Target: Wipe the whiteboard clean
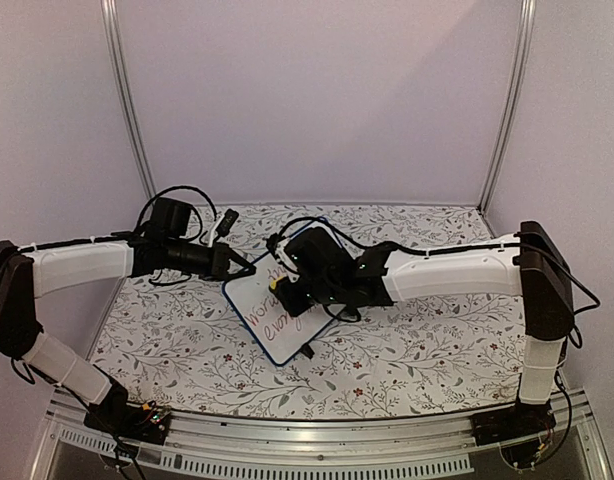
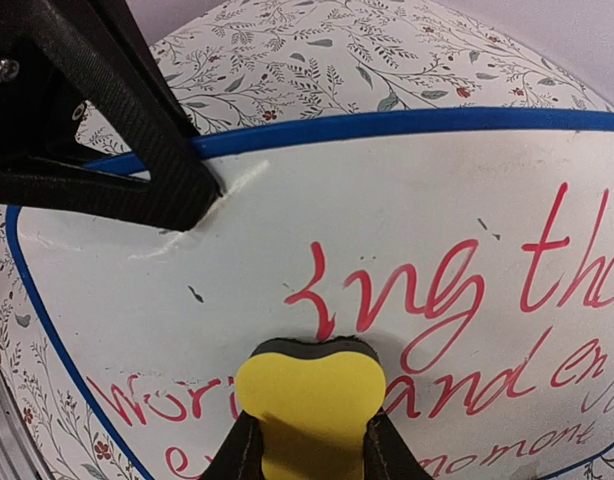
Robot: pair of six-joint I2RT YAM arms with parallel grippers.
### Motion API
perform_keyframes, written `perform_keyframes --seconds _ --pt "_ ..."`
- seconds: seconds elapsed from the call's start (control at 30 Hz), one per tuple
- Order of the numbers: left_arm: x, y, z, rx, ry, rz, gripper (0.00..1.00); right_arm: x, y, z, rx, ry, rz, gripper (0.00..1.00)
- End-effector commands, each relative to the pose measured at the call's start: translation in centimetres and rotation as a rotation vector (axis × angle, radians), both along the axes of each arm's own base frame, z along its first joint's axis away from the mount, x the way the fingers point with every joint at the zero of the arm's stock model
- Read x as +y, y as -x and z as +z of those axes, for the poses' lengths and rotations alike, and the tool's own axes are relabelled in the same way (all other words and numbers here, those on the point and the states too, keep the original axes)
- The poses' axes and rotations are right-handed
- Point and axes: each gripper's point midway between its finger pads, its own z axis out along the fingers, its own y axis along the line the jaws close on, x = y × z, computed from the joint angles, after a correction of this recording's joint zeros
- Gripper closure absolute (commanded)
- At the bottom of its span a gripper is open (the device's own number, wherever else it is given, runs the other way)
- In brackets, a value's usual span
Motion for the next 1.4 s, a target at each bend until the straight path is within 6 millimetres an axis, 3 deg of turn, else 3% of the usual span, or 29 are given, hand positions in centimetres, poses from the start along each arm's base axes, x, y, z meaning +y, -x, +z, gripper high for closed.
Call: perform_keyframes --seconds 0.0,0.23,0.57,0.83,1.37 --pt "-0.9 0.9 -0.2 0.005 0.000 -0.053 1.00 0.4 0.0 -0.9 -0.004 0.013 -0.010 0.82" --pt "-0.9 0.9 -0.4 0.013 0.000 -0.056 1.00 0.8 -0.5 -1.2 -0.016 0.018 -0.021 0.82" --pt "-1.1 1.0 -0.7 0.022 -0.002 -0.061 1.00 1.8 -1.9 0.8 -0.076 -0.012 -0.028 0.81" --pt "-1.2 1.2 -0.6 0.016 -0.003 -0.064 1.00 1.5 -3.0 2.2 -0.100 -0.027 -0.050 0.81" --pt "-0.9 0.9 0.3 -0.012 0.002 -0.049 1.00 -0.8 -1.2 -0.7 -0.019 -0.013 -0.047 0.81"
